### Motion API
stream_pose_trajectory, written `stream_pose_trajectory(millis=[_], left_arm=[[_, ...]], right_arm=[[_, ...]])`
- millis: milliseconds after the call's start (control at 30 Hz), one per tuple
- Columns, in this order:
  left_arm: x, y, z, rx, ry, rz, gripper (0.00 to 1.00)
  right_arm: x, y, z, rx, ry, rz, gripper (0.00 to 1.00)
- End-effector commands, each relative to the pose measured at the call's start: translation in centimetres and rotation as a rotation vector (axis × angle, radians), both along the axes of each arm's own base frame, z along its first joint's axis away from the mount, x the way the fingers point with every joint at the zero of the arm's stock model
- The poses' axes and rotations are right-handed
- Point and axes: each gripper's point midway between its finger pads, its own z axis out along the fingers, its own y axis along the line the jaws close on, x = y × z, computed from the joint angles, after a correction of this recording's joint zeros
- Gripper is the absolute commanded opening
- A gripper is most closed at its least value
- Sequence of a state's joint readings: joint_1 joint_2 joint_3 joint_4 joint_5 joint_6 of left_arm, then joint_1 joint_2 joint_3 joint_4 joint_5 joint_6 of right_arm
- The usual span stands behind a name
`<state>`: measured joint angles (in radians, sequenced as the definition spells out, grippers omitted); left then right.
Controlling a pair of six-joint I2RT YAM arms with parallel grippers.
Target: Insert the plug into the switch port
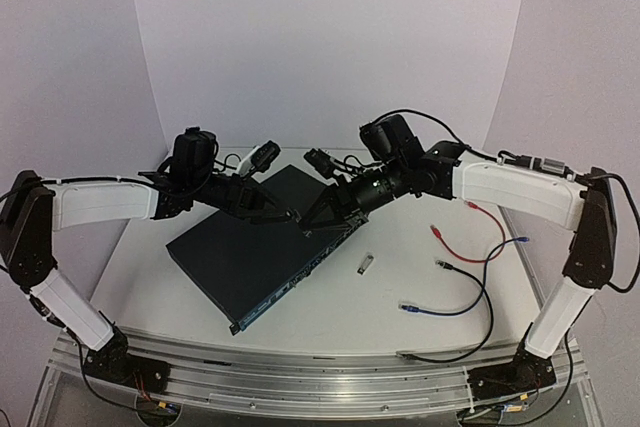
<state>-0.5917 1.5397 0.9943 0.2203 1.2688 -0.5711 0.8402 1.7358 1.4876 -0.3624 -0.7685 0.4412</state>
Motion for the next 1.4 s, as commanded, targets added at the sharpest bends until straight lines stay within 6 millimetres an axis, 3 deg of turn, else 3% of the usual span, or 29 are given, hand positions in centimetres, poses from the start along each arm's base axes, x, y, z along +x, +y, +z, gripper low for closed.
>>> stream_pose_trajectory(millis=[0, 167, 433, 700, 867, 933, 1067, 1200, 1367], left_arm=[[-0.5, -0.6, 1.7, -0.047, -0.035, -0.05, 0.75], [-0.8, -0.8, 2.7, -0.066, -0.042, -0.06, 0.67], [-1.4, -1.0, 2.9, -0.063, -0.034, -0.084, 0.35], [-2.2, -1.1, 3.4, -0.075, -0.061, -0.097, 0.28], [-2.3, -1.1, 3.5, -0.072, -0.057, -0.097, 0.04], [-2.2, -1.1, 3.6, -0.071, -0.056, -0.092, 0.0], [-1.4, -1.4, 3.8, -0.044, -0.033, -0.036, 0.0], [1.0, -2.1, 3.1, 0.061, 0.056, 0.097, 0.0], [4.3, -2.2, 0.4, 0.283, 0.206, 0.298, 0.0]], right_arm=[[-0.1, 1.2, 1.6, 0.076, -0.014, 0.071, 0.0], [-0.2, 1.4, 0.8, 0.067, 0.013, 0.084, 0.0], [0.1, 1.2, 0.3, 0.053, 0.003, 0.066, 0.0], [0.1, 1.3, 0.4, 0.054, 0.005, 0.064, 0.0], [0.2, 1.3, 0.4, 0.054, -0.002, 0.055, 0.0], [0.3, 1.3, 0.5, 0.055, -0.001, 0.053, 0.0], [0.7, 1.2, 0.0, 0.037, -0.018, 0.028, 0.18], [1.3, 0.4, -0.5, 0.005, -0.09, -0.025, 0.41], [3.0, -1.9, -1.8, -0.086, -0.25, -0.152, 0.5]])
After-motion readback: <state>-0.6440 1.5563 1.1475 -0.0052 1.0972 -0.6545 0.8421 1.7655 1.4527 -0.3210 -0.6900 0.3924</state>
